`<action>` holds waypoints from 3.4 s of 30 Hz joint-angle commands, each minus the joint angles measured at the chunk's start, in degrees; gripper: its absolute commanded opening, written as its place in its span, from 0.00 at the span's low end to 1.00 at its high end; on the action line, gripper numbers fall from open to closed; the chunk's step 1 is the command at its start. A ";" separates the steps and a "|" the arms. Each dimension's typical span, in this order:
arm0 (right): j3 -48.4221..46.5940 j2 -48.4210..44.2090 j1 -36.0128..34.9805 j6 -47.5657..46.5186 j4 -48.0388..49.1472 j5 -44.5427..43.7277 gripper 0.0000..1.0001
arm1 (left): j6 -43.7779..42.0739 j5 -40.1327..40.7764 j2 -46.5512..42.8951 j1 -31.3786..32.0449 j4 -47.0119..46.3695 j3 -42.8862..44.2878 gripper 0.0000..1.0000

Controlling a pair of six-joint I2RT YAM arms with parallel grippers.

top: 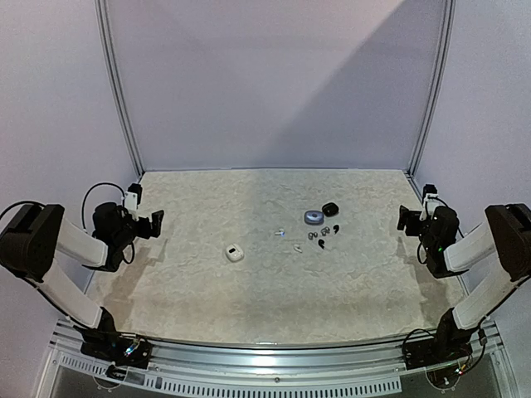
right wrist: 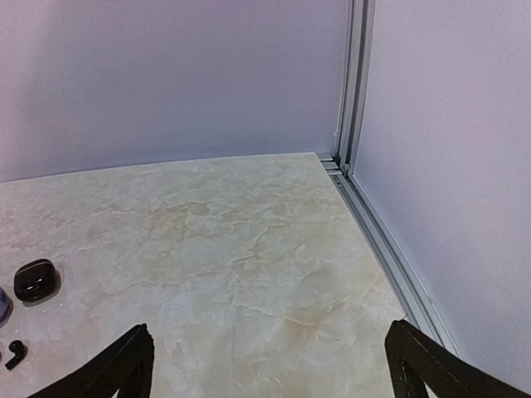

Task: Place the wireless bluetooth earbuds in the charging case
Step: Pick up the charging case from the center of the board, then pass from the left arm to the right

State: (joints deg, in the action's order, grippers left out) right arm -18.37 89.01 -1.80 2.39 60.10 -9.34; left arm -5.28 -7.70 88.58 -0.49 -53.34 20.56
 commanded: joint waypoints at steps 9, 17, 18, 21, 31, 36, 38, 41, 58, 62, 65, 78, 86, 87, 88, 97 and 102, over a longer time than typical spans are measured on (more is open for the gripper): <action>-1.12 0.12 0.18 -0.41 0.34 -1.68 0.99 | 0.91 1.26 -0.22 0.49 0.10 1.39 0.99; -13.34 -17.08 0.13 1.67 -31.35 5.63 0.99 | -4.10 -9.66 0.49 0.49 65.46 39.14 0.99; -14.93 -18.04 0.08 3.03 -34.34 7.72 0.99 | -4.87 -13.21 1.85 0.94 72.38 43.60 0.99; -19.90 -18.95 -0.03 9.79 -42.95 12.16 0.99 | -8.51 -16.41 4.06 7.48 88.16 51.38 0.99; -28.99 -15.81 -15.06 16.16 -57.74 9.63 0.99 | -16.26 -3.49 14.85 34.19 99.00 58.18 0.99; -28.68 -14.63 -21.47 19.57 -58.44 3.22 0.98 | -13.01 0.76 19.98 38.56 95.49 58.56 0.99; -28.56 -13.86 -23.87 20.81 -58.18 1.09 0.98 | -11.08 1.62 21.50 38.64 94.32 58.37 0.99; -28.68 -12.60 -26.93 22.16 -57.04 -0.07 0.98 | -9.42 2.75 23.00 38.64 92.76 57.68 0.99; -33.25 -3.38 -32.42 23.86 -54.63 2.07 0.98 | -7.65 2.30 28.82 38.81 88.02 56.99 0.76; -34.35 -2.88 -32.48 24.06 -55.90 2.55 0.98 | -8.10 1.57 29.71 38.73 89.37 58.04 0.63; -35.15 -2.87 -32.55 23.91 -56.55 2.79 0.98 | -9.00 1.10 29.61 38.72 91.14 58.77 0.48; -49.80 -2.09 -32.55 21.67 -66.35 12.76 0.98 | -20.09 14.60 14.24 37.88 119.81 73.15 0.00; -56.52 -3.03 -32.65 20.84 -68.28 21.33 0.90 | -32.82 15.82 -4.36 40.42 107.66 70.27 0.00; -56.97 -3.05 -32.72 21.36 -68.69 21.75 0.88 | -33.38 14.70 -6.36 41.72 102.09 67.75 0.00; -57.48 -3.05 -32.78 21.48 -69.09 23.09 0.87 | -33.47 13.27 -8.13 42.95 95.38 64.68 0.00; -57.29 -3.61 -38.15 22.68 -62.44 37.08 0.83 | -35.58 9.38 -9.18 51.37 57.17 48.71 0.00; -56.26 -2.04 -40.98 23.19 -58.15 36.19 0.85 | -31.58 11.02 -3.96 51.38 52.35 51.02 0.00</action>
State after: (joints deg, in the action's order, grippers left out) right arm -74.98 86.32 -41.12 25.02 -2.39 24.86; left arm -39.31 3.05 82.30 50.46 10.26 69.91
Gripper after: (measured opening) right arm 0.851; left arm 0.543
